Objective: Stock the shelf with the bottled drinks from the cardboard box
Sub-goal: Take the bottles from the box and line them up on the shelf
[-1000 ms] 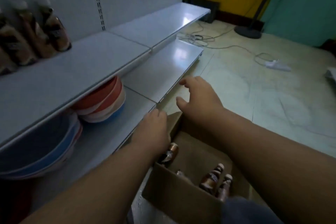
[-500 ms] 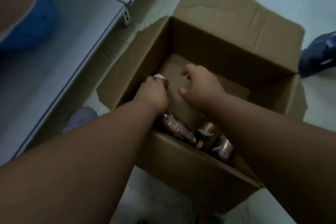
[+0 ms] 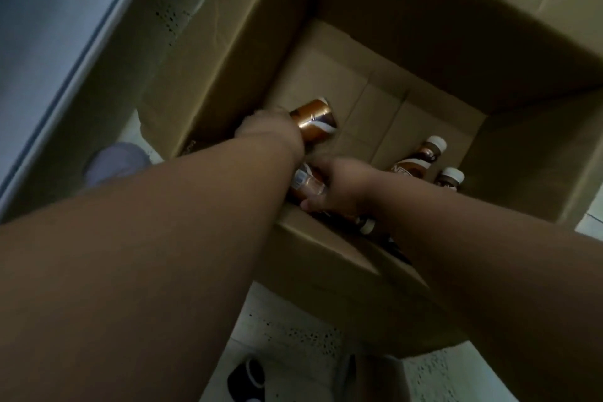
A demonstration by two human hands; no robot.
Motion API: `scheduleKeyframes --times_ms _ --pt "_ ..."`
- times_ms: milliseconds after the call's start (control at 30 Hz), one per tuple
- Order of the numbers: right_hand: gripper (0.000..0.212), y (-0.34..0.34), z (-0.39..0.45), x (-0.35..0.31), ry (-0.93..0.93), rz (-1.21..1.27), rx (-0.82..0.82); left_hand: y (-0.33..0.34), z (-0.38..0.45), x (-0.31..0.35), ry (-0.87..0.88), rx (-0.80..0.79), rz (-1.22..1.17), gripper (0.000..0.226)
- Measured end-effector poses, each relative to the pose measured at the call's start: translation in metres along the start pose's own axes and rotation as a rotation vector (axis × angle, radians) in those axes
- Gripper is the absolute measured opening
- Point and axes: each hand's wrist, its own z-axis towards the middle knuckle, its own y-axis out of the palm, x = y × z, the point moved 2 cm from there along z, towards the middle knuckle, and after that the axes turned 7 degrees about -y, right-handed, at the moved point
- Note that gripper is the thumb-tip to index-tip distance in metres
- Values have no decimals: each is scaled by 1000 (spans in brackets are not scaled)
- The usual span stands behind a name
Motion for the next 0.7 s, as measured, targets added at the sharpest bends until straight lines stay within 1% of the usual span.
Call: scheduleKeyframes --times_ms 33,100,133,200,267,333,400,433,500,567,633,700 --pt "71 3 0 2 12 -12 -26 1 1 -1 8 -22 -19 64" --pt "66 5 0 4 39 -40 -23 -1 3 -4 4 -75 -87 73" --pt "64 4 1 4 54 -57 -16 -4 4 -5 12 -73 -113 77" --pt "66 -4 -3 4 107 -46 -14 -11 1 -7 33 -35 -162 76" --pt "70 -24 -19 3 195 73 -3 -27 -10 -8 46 -3 -220 72" --pt "70 -50 -45 -2 276 195 62 -51 -29 -13 83 2 -283 69" --pt "68 -78 -76 -14 310 264 205 -79 -54 -23 132 14 -386 69" --pt "64 -89 -92 -22 301 325 281 -93 -68 -30 156 20 -453 68" --pt "52 -105 -123 -47 215 499 403 -120 -97 -46 213 63 -565 60" --pt "51 -115 -155 -77 91 682 480 -144 -130 -68 257 133 -658 46" --pt "45 -117 -188 -115 -46 909 458 -165 -165 -97 304 225 -744 39" --pt "32 -112 -219 -157 -187 1057 393 -184 -200 -132 315 346 -863 36"
